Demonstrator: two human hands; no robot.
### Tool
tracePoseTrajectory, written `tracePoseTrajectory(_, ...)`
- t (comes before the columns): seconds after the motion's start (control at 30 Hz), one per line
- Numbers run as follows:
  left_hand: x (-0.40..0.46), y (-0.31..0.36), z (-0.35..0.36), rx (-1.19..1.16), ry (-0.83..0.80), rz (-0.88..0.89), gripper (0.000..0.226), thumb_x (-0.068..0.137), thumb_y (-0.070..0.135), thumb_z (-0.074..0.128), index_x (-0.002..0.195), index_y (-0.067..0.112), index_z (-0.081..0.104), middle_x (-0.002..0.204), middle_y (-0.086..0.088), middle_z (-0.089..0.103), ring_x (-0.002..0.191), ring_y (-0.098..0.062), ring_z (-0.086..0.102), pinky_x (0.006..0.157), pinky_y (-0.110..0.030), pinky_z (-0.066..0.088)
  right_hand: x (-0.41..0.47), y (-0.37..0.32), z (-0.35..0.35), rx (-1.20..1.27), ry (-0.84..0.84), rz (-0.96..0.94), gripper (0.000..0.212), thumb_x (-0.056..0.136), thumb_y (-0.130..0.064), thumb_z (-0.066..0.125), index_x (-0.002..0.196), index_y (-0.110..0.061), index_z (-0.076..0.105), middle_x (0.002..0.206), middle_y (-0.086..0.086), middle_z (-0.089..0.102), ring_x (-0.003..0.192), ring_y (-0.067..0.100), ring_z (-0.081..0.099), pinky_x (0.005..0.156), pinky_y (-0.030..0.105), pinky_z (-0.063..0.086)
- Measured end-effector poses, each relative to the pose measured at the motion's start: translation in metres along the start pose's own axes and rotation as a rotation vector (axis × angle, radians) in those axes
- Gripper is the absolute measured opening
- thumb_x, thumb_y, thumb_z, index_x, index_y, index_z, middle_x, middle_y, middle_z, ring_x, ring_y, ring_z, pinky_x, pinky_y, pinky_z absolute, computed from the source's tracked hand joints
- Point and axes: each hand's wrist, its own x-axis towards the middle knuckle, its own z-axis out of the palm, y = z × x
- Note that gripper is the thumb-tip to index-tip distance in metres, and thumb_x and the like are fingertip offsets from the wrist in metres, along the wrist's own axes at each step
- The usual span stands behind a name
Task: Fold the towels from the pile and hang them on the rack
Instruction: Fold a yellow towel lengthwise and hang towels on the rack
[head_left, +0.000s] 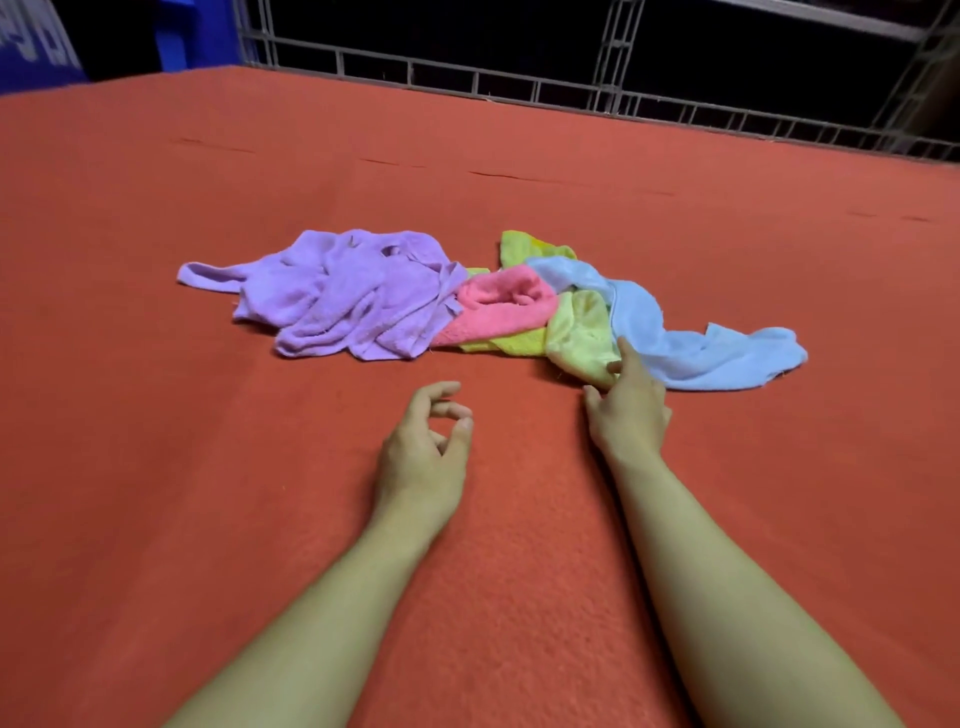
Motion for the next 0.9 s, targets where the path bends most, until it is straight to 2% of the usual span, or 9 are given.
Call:
tracePoseTrajectory(0.17, 0.002, 0.000, 0.001, -0.004, -0.003, -0.014, 0.034, 0.089, 0.012, 0.064, 0.110, 0.037, 0.055, 0.088, 0.021, 0.063, 0.051, -0.003, 0.047, 0.065, -0.029, 0.047, 0.008, 0.003, 0.005, 0.018, 0.011, 0.029, 0.066, 0.088, -0.020, 0.057, 0.147, -0.035, 0.032, 0.121, -0.003, 0.066, 0.117, 0.027, 0.056, 0.096, 0.044, 0.037)
tracePoseTrajectory(0.3, 0.001, 0.001, 0.001, -0.003, -0.019, -0.010, 0.032, 0.090, 0.014, 0.063, 0.109, 0.039, 0.054, 0.086, 0.023, 0.062, 0.053, -0.002, 0.048, 0.069, -0.029, 0.048, 0.008, -0.002, 0.000, 0.078, 0.024, 0.024, 0.068, 0.087, -0.017, 0.062, 0.148, -0.027, 0.035, 0.110, 0.001, 0.071, 0.111, 0.029, 0.061, 0.094, 0.039, 0.044)
tracePoseTrajectory(0.43, 0.003, 0.003, 0.001, -0.019, 0.012, -0.029, 0.029, 0.091, 0.019, 0.063, 0.107, 0.040, 0.054, 0.086, 0.025, 0.062, 0.056, -0.001, 0.050, 0.072, -0.030, 0.049, -0.022, -0.021, -0.009, 0.140, -0.045, -0.008, 0.068, 0.085, -0.018, 0.067, 0.146, -0.024, 0.037, 0.096, -0.006, 0.063, 0.103, 0.024, 0.062, 0.081, 0.030, 0.041)
tracePoseTrajectory(0.53, 0.001, 0.007, 0.000, -0.031, 0.008, -0.028, 0.028, 0.091, 0.021, 0.062, 0.108, 0.041, 0.053, 0.088, 0.023, 0.061, 0.062, -0.009, 0.055, 0.075, -0.034, 0.052, -0.064, -0.037, -0.021, 0.207, -0.144, -0.011, 0.071, 0.084, -0.021, 0.069, 0.147, -0.026, 0.036, 0.091, -0.010, 0.063, 0.089, 0.015, 0.061, 0.078, 0.026, 0.040)
tracePoseTrajectory(0.6, 0.000, 0.010, -0.003, -0.049, -0.021, -0.035, 0.025, 0.091, 0.025, 0.061, 0.110, 0.039, 0.054, 0.092, 0.021, 0.063, 0.069, -0.014, 0.060, 0.079, -0.038, 0.053, -0.100, -0.039, -0.028, 0.274, -0.200, -0.017, 0.075, 0.081, -0.022, 0.073, 0.146, -0.028, 0.036, 0.086, -0.012, 0.066, 0.081, 0.012, 0.064, 0.080, 0.030, 0.047)
tracePoseTrajectory(0.67, -0.004, 0.017, -0.008, -0.078, -0.077, -0.058, 0.027, 0.087, 0.036, 0.058, 0.114, 0.035, 0.056, 0.098, 0.014, 0.068, 0.080, -0.018, 0.064, 0.084, -0.039, 0.053, -0.135, -0.038, -0.035, 0.350, -0.251, -0.020, 0.079, 0.077, -0.021, 0.076, 0.144, -0.033, 0.035, 0.081, -0.009, 0.069, 0.073, 0.015, 0.068, 0.080, 0.041, 0.055)
tracePoseTrajectory(0.77, -0.014, 0.025, -0.016, -0.093, -0.190, -0.102, 0.036, 0.083, 0.049, 0.056, 0.114, 0.030, 0.056, 0.102, 0.002, 0.072, 0.094, -0.018, 0.065, 0.090, -0.034, 0.050, -0.175, -0.043, -0.046, 0.461, -0.324, -0.005, 0.084, 0.072, -0.027, 0.076, 0.142, -0.042, 0.031, 0.082, -0.008, 0.071, 0.067, 0.021, 0.069, 0.075, 0.050, 0.056)
tracePoseTrajectory(0.83, -0.027, 0.027, -0.027, -0.031, -0.274, -0.137, 0.036, 0.088, 0.046, 0.064, 0.117, 0.025, 0.058, 0.101, 0.004, 0.069, 0.100, -0.016, 0.064, 0.090, -0.030, 0.048, -0.201, -0.050, -0.058, 0.565, -0.374, 0.008, 0.085, 0.065, -0.034, 0.074, 0.139, -0.044, 0.033, 0.082, -0.004, 0.072, 0.065, 0.024, 0.069, 0.074, 0.052, 0.056)
tracePoseTrajectory(0.9, -0.042, 0.029, -0.044, 0.067, -0.344, -0.156, 0.041, 0.088, 0.046, 0.067, 0.122, 0.024, 0.058, 0.095, 0.010, 0.065, 0.100, -0.014, 0.063, 0.090, -0.030, 0.047, -0.225, -0.055, -0.069, 0.625, -0.453, -0.038, 0.078, 0.068, -0.028, 0.075, 0.134, -0.045, 0.037, 0.080, -0.001, 0.071, 0.063, 0.021, 0.067, 0.073, 0.049, 0.057)
